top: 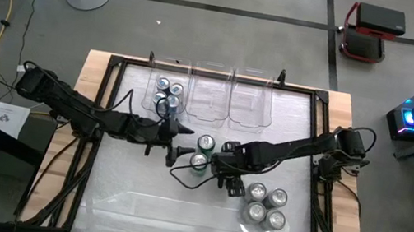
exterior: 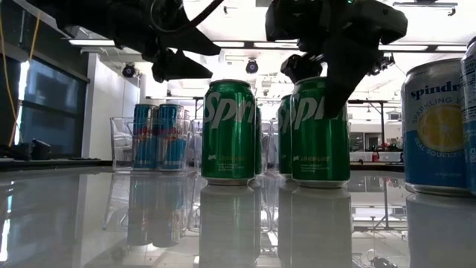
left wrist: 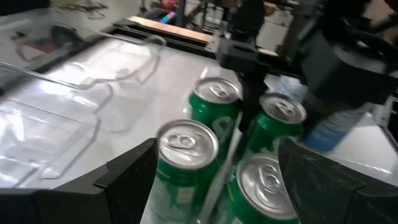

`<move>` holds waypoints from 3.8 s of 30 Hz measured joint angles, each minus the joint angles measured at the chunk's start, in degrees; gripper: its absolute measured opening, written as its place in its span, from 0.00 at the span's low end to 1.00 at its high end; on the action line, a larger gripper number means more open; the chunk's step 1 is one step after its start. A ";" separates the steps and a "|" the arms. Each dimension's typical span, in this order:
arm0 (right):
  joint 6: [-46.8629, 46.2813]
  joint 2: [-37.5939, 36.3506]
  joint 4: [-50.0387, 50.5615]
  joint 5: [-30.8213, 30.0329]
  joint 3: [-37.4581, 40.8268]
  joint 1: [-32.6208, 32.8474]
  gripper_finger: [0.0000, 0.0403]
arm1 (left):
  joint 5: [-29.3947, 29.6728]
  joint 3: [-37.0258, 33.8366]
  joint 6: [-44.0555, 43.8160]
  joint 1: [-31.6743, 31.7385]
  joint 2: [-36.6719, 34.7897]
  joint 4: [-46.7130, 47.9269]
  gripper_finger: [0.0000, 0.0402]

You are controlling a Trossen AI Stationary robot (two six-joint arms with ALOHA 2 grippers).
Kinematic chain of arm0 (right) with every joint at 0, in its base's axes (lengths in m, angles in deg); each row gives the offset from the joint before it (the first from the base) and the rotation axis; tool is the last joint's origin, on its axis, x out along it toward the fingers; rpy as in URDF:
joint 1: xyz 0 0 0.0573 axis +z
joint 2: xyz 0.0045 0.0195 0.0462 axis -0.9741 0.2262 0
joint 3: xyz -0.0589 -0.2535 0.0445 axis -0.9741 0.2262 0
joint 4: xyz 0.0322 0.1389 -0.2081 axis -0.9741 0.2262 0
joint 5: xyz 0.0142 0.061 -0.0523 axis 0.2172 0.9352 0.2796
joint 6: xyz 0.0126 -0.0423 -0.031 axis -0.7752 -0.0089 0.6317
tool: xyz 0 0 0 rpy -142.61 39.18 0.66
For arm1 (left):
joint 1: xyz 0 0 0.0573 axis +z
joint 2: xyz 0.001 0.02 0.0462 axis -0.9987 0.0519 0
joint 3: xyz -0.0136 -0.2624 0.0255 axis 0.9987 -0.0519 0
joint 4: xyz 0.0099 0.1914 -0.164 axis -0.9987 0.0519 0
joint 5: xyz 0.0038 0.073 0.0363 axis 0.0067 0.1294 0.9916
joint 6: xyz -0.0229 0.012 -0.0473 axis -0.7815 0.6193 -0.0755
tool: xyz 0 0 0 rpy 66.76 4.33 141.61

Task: Sort soda cans
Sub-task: Put the bottom right green soda can into the center transparent bin

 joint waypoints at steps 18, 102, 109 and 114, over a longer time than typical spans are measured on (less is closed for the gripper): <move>9.84 -5.07 9.81 -8.37 -26.21 -5.61 0.73 | 17.28 0.00 1.38 -5.06 -9.90 -1.21 0.77; 22.73 0.54 5.62 16.26 -23.59 -26.96 0.90 | -7.70 0.04 13.74 14.48 -19.83 19.56 0.77; 8.42 -16.53 -10.23 5.44 -0.24 -17.17 0.90 | -7.74 0.04 11.68 12.14 -17.12 14.54 0.77; -3.64 -24.60 -15.26 -6.29 10.53 -9.99 0.90 | -17.84 3.39 16.57 15.88 -12.28 8.75 0.77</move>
